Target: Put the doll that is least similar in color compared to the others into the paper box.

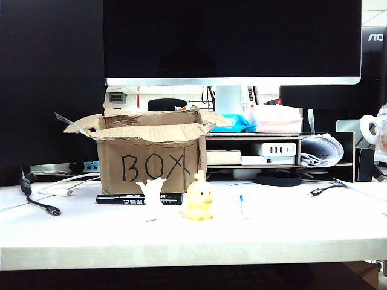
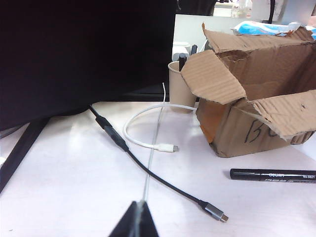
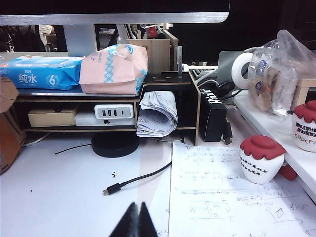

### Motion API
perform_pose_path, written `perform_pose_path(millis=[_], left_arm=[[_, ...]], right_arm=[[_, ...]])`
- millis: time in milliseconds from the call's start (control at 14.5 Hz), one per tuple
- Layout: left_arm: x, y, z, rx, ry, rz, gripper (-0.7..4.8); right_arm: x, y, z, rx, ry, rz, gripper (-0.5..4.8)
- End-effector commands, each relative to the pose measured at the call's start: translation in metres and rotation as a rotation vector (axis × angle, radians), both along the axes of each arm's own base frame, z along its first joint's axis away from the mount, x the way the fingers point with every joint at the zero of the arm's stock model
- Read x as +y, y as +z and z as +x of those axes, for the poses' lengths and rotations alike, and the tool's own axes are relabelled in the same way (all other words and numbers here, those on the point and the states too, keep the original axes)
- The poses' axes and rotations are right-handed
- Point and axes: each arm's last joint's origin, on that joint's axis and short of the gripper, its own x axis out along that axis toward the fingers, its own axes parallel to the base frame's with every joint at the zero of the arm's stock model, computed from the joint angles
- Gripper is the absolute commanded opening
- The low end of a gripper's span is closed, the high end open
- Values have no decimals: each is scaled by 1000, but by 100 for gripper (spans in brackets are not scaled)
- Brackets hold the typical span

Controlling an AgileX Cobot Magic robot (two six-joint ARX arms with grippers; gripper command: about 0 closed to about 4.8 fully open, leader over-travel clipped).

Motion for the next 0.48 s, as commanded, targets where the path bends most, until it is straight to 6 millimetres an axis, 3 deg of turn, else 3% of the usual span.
perform_pose_path(millis=[69,482], left_arm=[[0,1,0,-6,-1,1,-5],[-7,1,0,-6,-70,1,-5]], right_arm=[[0,0,0,-11,1,3,0],[0,0,0,-11,1,3,0]])
